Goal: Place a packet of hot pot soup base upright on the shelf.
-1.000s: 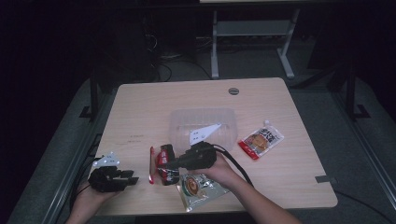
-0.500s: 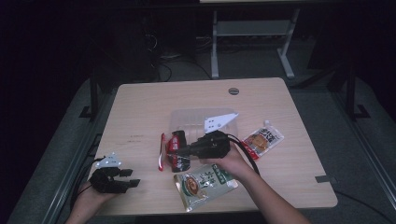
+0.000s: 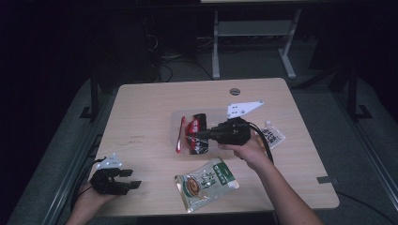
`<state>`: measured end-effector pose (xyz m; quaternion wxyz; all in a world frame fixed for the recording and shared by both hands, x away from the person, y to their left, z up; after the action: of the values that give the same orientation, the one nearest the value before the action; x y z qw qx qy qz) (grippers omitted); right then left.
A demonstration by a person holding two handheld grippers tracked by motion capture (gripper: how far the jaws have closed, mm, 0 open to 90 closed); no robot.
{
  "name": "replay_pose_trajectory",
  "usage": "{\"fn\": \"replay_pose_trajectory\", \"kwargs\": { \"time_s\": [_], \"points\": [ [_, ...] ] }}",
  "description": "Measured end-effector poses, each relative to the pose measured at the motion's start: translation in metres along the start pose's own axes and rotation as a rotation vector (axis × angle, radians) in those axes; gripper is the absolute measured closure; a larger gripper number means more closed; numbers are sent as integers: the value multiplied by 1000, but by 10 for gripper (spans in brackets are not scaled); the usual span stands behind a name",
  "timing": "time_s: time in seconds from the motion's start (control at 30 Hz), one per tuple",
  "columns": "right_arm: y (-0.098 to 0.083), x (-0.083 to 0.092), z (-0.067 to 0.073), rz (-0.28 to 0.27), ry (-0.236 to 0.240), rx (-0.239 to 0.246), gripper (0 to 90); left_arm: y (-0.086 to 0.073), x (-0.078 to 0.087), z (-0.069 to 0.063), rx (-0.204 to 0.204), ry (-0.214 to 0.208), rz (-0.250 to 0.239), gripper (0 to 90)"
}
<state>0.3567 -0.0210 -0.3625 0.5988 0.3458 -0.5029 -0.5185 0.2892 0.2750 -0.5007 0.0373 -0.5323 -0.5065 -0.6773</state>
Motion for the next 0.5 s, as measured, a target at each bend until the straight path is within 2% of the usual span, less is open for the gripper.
{"fn": "replay_pose_trajectory", "kwargs": {
  "time_s": [0.5],
  "points": [
    [-4,45,-28,-2,-111,-16,900,-2,-2,1,-10,0,16,364]
  ]
}}
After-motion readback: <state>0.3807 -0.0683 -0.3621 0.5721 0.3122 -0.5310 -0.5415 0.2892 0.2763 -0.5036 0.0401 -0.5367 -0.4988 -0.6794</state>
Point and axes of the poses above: each handheld gripper's, and its own axes: x roughly backward along the jaws, y roughly out of its top, z roughly to its left, the point moved 8 cm from there along -x, roughly forward along the jaws, and after that the axes turned 5 degrees about y, right-handed, at the moved point
